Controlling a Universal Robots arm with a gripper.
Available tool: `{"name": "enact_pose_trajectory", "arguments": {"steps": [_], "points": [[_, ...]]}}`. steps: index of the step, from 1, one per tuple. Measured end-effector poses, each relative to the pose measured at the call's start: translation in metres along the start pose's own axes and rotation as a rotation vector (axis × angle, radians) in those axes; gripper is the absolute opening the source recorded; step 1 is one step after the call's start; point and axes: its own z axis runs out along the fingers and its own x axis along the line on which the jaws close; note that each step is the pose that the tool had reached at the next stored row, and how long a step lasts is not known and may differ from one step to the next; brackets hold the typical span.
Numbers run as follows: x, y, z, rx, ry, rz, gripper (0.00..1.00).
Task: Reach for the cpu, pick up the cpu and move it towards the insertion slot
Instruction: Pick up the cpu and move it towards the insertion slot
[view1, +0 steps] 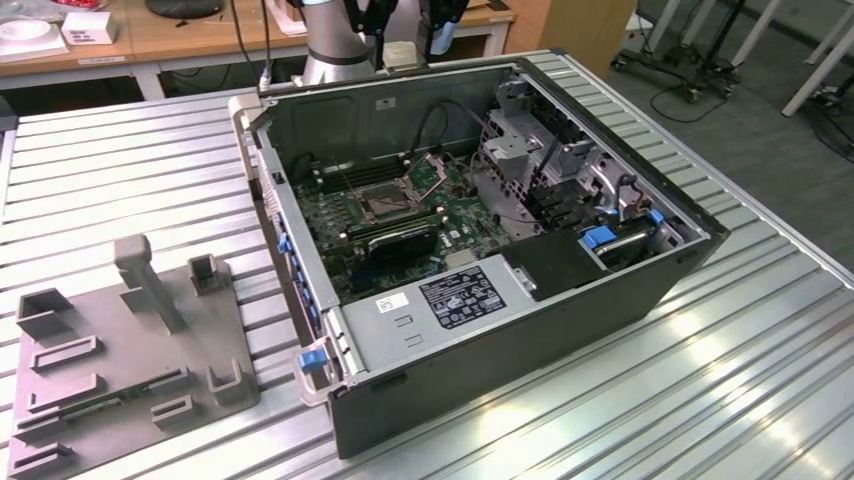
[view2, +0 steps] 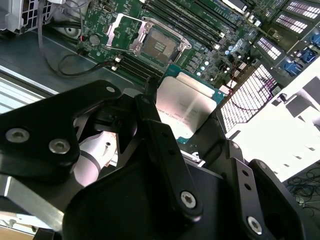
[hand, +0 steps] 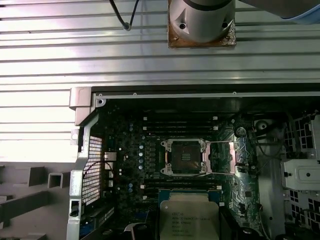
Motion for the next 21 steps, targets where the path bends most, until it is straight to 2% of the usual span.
{"name": "enact_pose_trajectory", "arguments": {"steps": [3, 6, 14, 17, 21], "points": [[-0.0001, 0.0005, 0.0001, 0.0, 0.0, 0.0, 0.55], [0.0001, 0.0039, 0.0009, -0.0001, 0.0, 0.0, 0.55], [-0.0019, 0.0209, 0.0044, -0.0002, -0.0012, 0.0, 0.55], [-0.0091, 0.0241, 0.0055, -0.0001, -0.002, 0.0, 0.55], [-0.0177, 0.0251, 0.0063, -0.0001, -0.0024, 0.0, 0.55]]}}
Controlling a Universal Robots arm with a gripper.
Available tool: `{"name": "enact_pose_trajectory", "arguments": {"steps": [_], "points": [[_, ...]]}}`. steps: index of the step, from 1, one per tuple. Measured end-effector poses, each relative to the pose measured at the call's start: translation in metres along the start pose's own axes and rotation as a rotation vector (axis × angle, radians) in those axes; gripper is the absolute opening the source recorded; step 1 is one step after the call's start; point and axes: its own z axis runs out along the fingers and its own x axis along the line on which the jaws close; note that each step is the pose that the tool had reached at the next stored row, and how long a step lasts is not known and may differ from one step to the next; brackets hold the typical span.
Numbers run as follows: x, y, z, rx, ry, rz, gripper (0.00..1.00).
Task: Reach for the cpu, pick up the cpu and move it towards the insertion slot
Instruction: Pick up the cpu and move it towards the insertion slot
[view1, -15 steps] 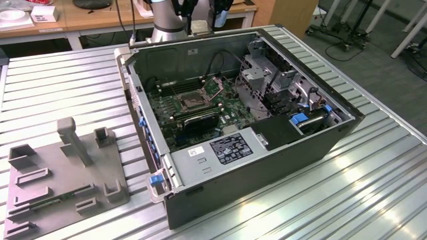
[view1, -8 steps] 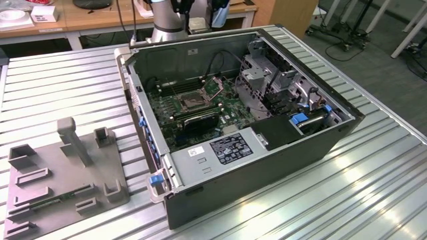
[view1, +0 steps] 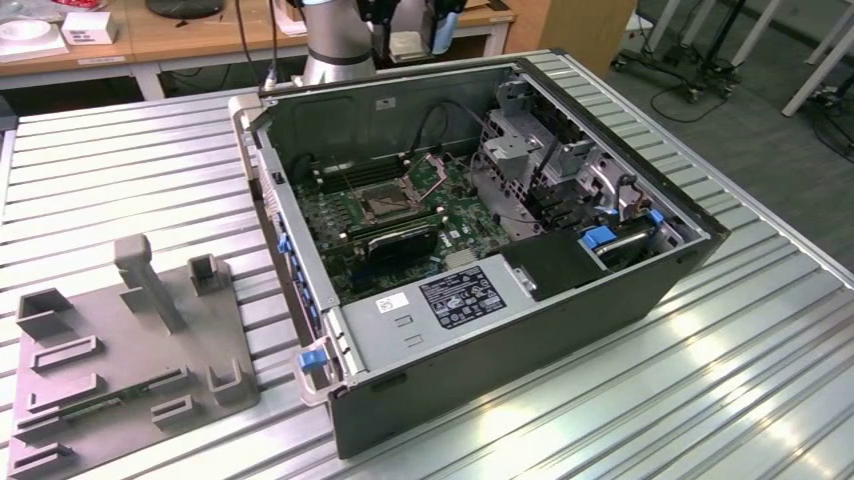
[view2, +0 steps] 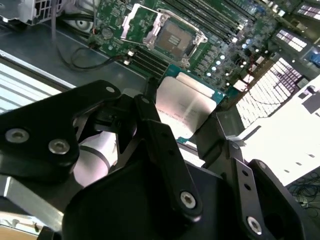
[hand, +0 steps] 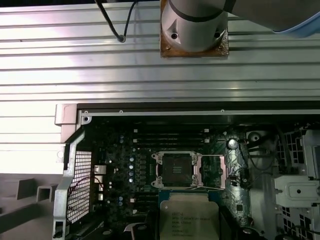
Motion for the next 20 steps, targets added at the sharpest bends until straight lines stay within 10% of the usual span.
{"name": "enact_pose_trajectory", "arguments": {"steps": [20], "points": [[-0.0029, 0.0094, 0.0024, 0.0, -0.0001, 0.0, 0.55]]}}
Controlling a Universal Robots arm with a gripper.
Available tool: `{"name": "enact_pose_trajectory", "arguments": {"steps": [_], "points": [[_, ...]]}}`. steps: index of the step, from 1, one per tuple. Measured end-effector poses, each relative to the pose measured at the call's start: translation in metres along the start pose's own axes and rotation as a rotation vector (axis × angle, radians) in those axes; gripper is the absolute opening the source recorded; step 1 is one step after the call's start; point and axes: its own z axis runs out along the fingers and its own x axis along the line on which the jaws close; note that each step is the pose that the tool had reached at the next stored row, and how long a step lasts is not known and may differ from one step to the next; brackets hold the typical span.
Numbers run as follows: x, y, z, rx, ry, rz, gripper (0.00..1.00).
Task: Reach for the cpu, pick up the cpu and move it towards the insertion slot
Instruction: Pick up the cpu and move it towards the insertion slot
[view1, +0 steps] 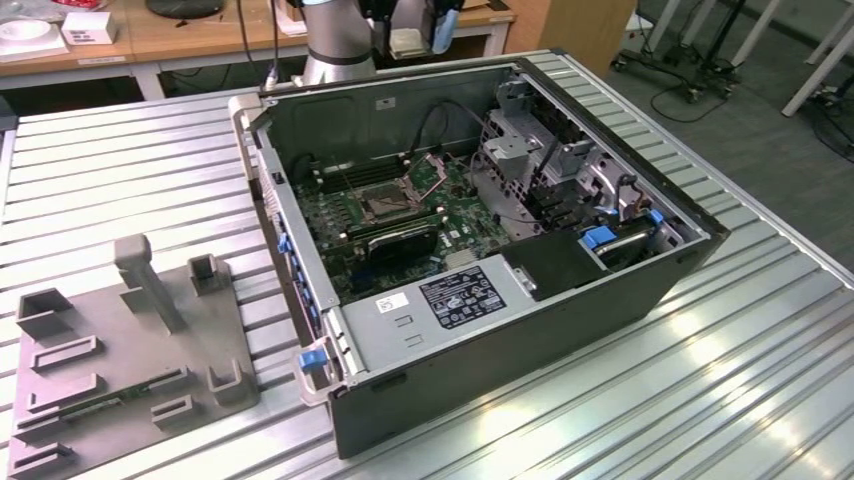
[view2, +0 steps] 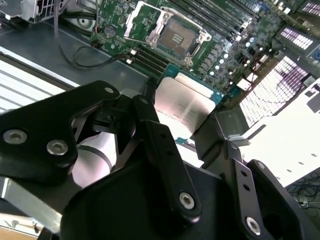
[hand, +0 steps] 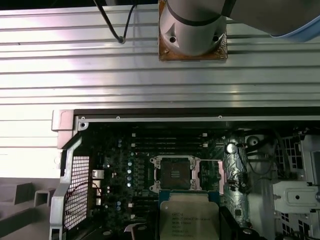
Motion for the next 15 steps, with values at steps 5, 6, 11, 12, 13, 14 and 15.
{"name": "enact_pose_trajectory", "arguments": {"steps": [5, 6, 11, 12, 13, 14, 15], "points": [[-0.0002, 0.0137, 0.0052, 0.0005, 0.0001, 0.0, 0.55], [-0.0002, 0.0172, 0.007, 0.0023, 0.0, 0.0, 0.55], [-0.0005, 0.0277, 0.013, 0.0409, -0.0007, -0.001, 0.55], [-0.0008, 0.0276, 0.0142, 0.0468, -0.0007, -0.001, 0.55], [-0.001, 0.0274, 0.0154, 0.0505, -0.0007, -0.001, 0.55], [-0.0011, 0.0272, 0.0171, 0.0525, -0.0008, -0.002, 0.55], [-0.0011, 0.0269, 0.0189, 0.0529, -0.0008, -0.002, 0.55]]}}
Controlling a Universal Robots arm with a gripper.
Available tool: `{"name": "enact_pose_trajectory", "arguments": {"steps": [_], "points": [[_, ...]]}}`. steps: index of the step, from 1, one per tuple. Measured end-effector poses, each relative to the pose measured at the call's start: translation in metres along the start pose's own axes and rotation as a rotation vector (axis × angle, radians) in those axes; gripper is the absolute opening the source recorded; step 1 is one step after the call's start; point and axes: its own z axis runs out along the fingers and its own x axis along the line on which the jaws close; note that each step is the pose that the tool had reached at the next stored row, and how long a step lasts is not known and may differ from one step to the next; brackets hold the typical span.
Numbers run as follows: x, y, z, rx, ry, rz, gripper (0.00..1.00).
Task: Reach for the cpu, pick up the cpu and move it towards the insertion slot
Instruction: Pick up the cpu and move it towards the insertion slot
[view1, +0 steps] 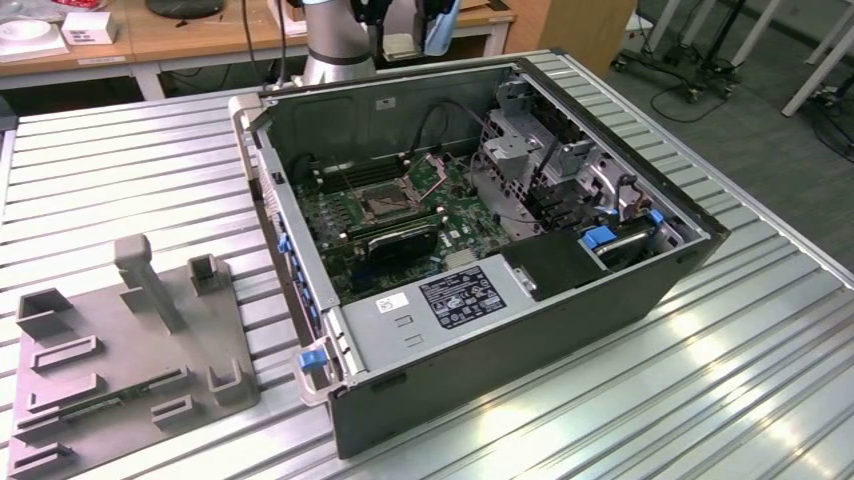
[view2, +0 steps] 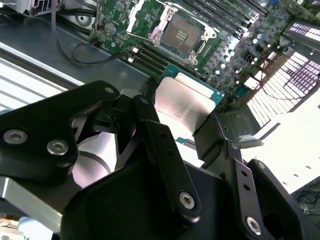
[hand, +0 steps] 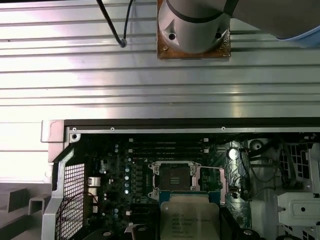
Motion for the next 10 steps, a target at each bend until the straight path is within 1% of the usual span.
{"name": "enact_pose_trajectory", "arguments": {"steps": [10], "points": [[0.0004, -0.0015, 0.0162, 0.0006, -0.0005, 0.0, 0.55]]}}
